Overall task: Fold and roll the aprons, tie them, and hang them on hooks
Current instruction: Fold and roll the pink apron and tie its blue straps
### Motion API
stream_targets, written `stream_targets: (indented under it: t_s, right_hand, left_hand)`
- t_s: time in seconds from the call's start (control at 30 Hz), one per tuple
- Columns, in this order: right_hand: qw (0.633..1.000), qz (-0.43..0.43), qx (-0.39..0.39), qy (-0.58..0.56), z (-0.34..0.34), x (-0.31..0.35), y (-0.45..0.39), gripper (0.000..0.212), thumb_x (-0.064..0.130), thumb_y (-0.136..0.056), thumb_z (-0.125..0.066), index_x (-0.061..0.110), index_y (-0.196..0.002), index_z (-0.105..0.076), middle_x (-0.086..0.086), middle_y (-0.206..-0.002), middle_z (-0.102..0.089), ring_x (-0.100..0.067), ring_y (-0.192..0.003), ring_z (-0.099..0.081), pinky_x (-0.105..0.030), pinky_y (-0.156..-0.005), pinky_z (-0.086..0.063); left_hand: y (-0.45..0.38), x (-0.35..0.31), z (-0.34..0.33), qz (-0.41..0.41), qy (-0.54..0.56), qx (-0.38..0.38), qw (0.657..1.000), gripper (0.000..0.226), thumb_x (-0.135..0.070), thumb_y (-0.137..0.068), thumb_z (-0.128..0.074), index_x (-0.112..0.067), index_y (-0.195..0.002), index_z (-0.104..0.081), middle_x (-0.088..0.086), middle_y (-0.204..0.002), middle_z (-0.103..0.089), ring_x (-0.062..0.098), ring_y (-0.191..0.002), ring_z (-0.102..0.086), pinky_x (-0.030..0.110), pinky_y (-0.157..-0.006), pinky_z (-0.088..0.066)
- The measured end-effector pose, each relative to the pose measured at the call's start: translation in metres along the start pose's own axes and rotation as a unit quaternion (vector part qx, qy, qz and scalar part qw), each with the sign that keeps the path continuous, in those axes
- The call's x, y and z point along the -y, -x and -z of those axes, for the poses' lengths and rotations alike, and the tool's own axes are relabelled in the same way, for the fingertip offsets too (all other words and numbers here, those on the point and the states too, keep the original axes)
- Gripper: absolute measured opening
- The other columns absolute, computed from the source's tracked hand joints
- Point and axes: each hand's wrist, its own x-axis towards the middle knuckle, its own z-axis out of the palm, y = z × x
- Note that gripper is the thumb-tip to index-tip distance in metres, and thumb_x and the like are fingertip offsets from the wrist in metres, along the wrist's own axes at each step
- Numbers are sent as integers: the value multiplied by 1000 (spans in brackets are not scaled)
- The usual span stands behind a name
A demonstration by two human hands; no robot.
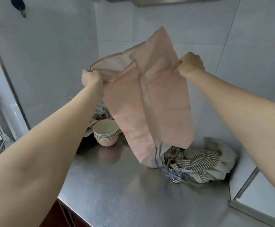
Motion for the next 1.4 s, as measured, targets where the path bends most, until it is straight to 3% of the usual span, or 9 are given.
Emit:
stream_targets:
  t_s: [0.07, 0.3, 0.47, 0.73, 0.93, 1.07, 1.17, 1.3, 1.4]
  right_hand:
    - [992, -53, 21, -112, 5, 3, 1, 22, 7, -94, -41, 4, -102, -62, -12, -95, -65, -28, -70, -65, -33, -53, -58]
    - [997, 5, -26, -66, 18, 47, 12, 35, 17, -99, -32, 3, -116, -60, -17, -126, -57, -30, -117, -54, -29, -87, -41]
    - [985, 171, -35, -10, 9, 122, 32, 26, 17, -98, -33, 11, -87, -55, -16, -115, -59, -24, -107, -56, -28, -78, -36]
    - [871, 123, 474, -49, -149, 92, 94, 54, -3, -93, -35, 24, -141, -35, -10, -140, -45, -20, -106, -46, -29, -74, -38]
    - [851, -27, 523, 47, -181, -30, 92, 35, -2, -95, -41, 11, -126, -48, -22, -134, -48, -33, -110, -55, -42, -90, -47]
    - [856, -38, 496, 138, -178, -90, 87, 35, -3, -93, -41, -10, -128, -48, -32, -132, -46, -41, -103, -55, -30, -66, -41]
    - [842, -63, 514, 155, -188, -127, 99, 30, 17, -95, -52, 3, -121, -51, -15, -119, -57, -22, -87, -53, -19, -64, -42]
    - [761, -153, 600, 196, -219, -171, 138, 78, 46, -84, -64, 5, -142, -32, -11, -141, -41, -27, -123, -46, -32, -94, -43]
    - [791, -206, 556, 150, -239, -189, 161, 25, 26, -86, -65, 7, -95, -52, -7, -87, -50, -19, -72, -52, -28, -60, -41]
  left_hand:
    - [-1, 3, 3, -65, -132, 33, 989, 33, -11, -95, -36, -2, -125, -48, 17, -124, -55, 31, -111, -55, 36, -91, -46]
    - [6, 22, 36, -132, -466, 317, 815, 36, -9, -92, -50, 2, -126, -52, 19, -125, -55, 28, -109, -52, 34, -95, -40]
    - [19, 56, 39, -65, -374, 520, 765, 46, -11, -85, -65, -6, -129, -51, 10, -125, -59, 22, -104, -56, 35, -95, -45]
    - [-6, 144, 84, 132, -523, 649, 537, 39, -11, -93, -54, -21, -130, -49, -3, -125, -56, 16, -116, -53, 31, -97, -43]
    - [-22, 168, 40, 85, -555, 517, 646, 24, -16, -94, -48, -6, -113, -59, 9, -121, -62, 21, -111, -60, 30, -85, -48]
    - [18, 181, -40, 18, -499, 535, 681, 9, -9, -94, -45, -9, -95, -54, 14, -95, -59, 17, -74, -59, 20, -54, -38]
    - [42, 206, -78, -5, -514, 574, 637, 27, -23, -93, -54, -6, -114, -56, 15, -90, -58, 19, -76, -56, 19, -57, -43]
    - [57, 255, -93, 11, -617, 577, 535, 75, -50, -83, -62, -14, -142, -32, 10, -137, -45, 31, -120, -50, 35, -90, -47]
    - [48, 296, -96, 1, -700, 495, 515, 100, -59, -64, -66, -22, -146, -22, 8, -145, -35, 35, -131, -36, 44, -104, -35]
